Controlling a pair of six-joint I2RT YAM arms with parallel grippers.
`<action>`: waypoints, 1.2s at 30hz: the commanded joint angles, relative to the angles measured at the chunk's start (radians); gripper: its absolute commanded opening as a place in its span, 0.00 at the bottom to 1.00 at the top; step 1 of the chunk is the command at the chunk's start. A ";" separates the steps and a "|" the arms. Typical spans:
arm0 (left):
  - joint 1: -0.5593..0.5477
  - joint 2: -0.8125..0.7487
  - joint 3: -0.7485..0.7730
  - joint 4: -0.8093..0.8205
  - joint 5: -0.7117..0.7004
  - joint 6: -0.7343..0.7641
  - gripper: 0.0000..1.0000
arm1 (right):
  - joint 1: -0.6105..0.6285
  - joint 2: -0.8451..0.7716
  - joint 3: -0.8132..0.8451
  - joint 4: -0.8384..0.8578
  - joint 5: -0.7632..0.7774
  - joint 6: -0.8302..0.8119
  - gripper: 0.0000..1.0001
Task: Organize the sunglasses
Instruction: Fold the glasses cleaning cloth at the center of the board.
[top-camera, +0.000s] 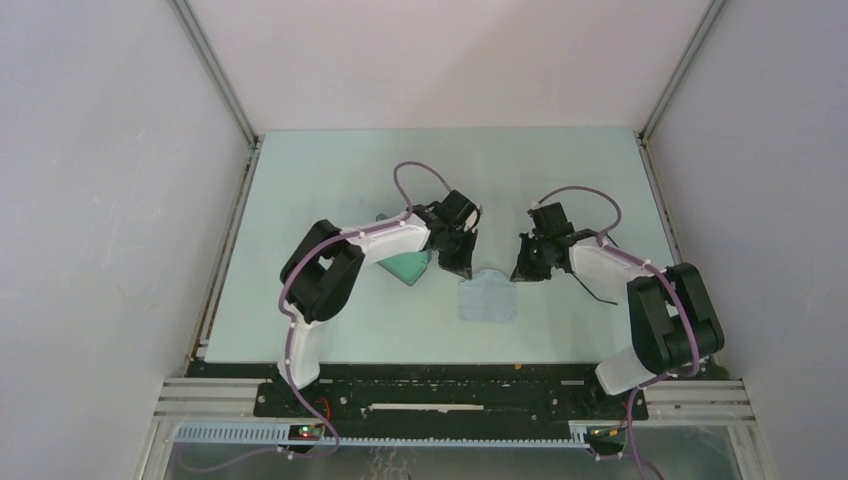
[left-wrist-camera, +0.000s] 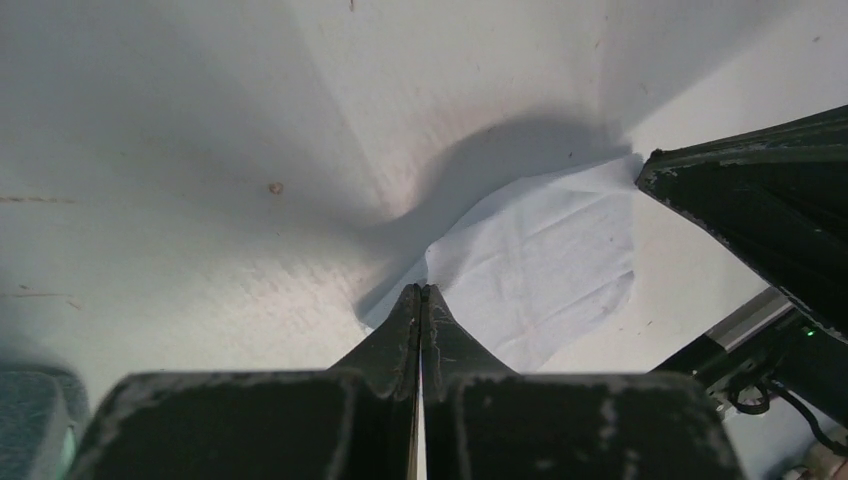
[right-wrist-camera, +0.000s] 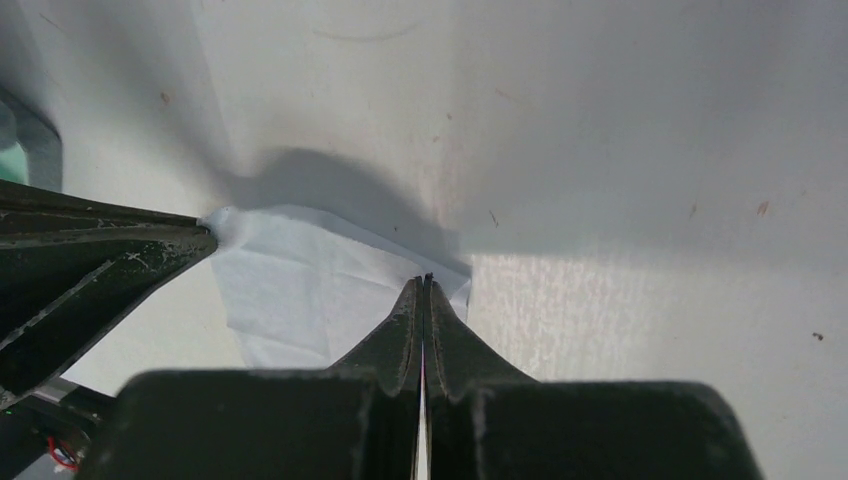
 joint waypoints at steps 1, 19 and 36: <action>-0.020 -0.068 -0.051 0.010 -0.001 0.024 0.00 | 0.024 -0.057 -0.033 0.000 0.033 0.016 0.00; -0.070 -0.135 -0.159 0.046 -0.015 -0.011 0.00 | 0.054 -0.154 -0.143 -0.017 0.038 0.027 0.00; -0.076 -0.173 -0.239 0.084 -0.025 -0.034 0.00 | 0.104 -0.219 -0.191 -0.044 0.055 0.058 0.00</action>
